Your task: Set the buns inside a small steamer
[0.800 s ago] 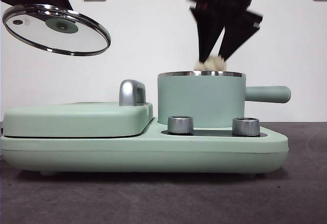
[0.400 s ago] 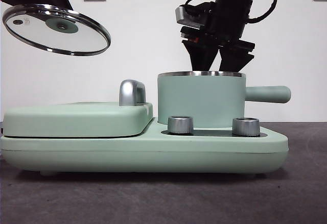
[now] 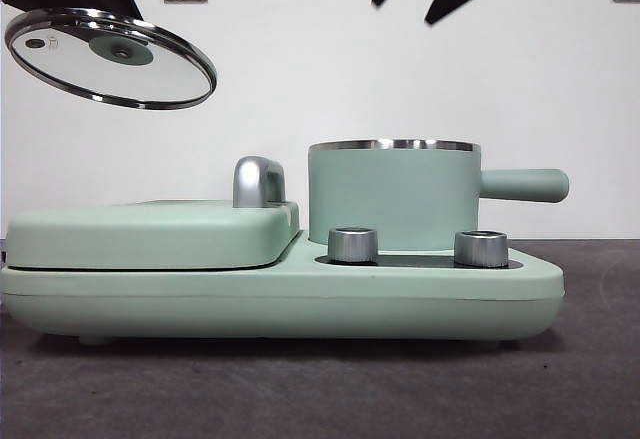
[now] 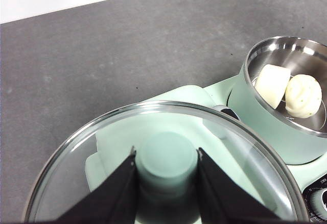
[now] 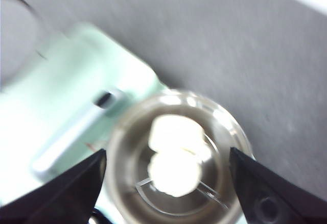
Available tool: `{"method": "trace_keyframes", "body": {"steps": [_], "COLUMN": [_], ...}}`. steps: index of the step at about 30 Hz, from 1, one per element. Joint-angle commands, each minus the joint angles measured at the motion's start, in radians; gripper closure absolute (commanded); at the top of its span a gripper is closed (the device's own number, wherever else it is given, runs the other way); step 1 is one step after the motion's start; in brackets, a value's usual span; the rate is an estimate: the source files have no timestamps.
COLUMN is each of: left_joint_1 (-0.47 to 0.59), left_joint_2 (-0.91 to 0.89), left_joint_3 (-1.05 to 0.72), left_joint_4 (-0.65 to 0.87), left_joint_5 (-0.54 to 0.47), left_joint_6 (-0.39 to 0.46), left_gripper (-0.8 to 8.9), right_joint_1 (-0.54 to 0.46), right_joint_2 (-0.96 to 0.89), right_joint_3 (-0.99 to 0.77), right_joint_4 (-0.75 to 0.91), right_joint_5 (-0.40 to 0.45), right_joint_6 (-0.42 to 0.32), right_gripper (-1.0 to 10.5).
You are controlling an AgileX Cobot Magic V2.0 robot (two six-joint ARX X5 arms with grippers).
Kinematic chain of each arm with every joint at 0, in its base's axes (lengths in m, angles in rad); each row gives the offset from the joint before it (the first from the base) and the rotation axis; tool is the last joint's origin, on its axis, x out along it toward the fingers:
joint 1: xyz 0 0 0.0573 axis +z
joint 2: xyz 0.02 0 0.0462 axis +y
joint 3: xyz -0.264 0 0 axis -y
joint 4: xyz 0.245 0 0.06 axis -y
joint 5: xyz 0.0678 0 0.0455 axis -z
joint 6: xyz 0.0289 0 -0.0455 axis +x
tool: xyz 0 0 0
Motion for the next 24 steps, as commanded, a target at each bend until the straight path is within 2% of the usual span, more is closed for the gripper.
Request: {"method": "trace_keyframes", "body": {"steps": [1, 5, 11, 18, 24], "left_joint_1": [-0.001, -0.002, -0.006, -0.069, -0.173], "left_joint_2": [0.004, 0.004, 0.004, 0.014, 0.081], "left_joint_3": [0.016, 0.016, 0.016, 0.016, 0.017], "left_joint_4": [0.027, 0.027, 0.027, 0.056, 0.184], "left_joint_5": [0.002, 0.002, 0.002, 0.002, 0.003], "left_joint_6": [0.003, 0.003, -0.001, -0.001, -0.005], "left_gripper": [7.99, 7.99, 7.99, 7.99, 7.99], "right_joint_1": [0.007, 0.007, 0.007, 0.007, 0.008], "right_joint_2": [-0.114, -0.332, -0.600, -0.846, -0.944], "right_joint_3": [-0.182, -0.486, -0.747, -0.833, -0.833], "right_joint_4": [0.126, 0.299, 0.333, 0.166, 0.082], "right_joint_5": [-0.016, -0.013, -0.004, 0.052, 0.054], "right_joint_6": [0.028, 0.079, 0.101, 0.123, 0.185], "right_gripper": [5.6, 5.7, 5.7, 5.7, 5.7]}}
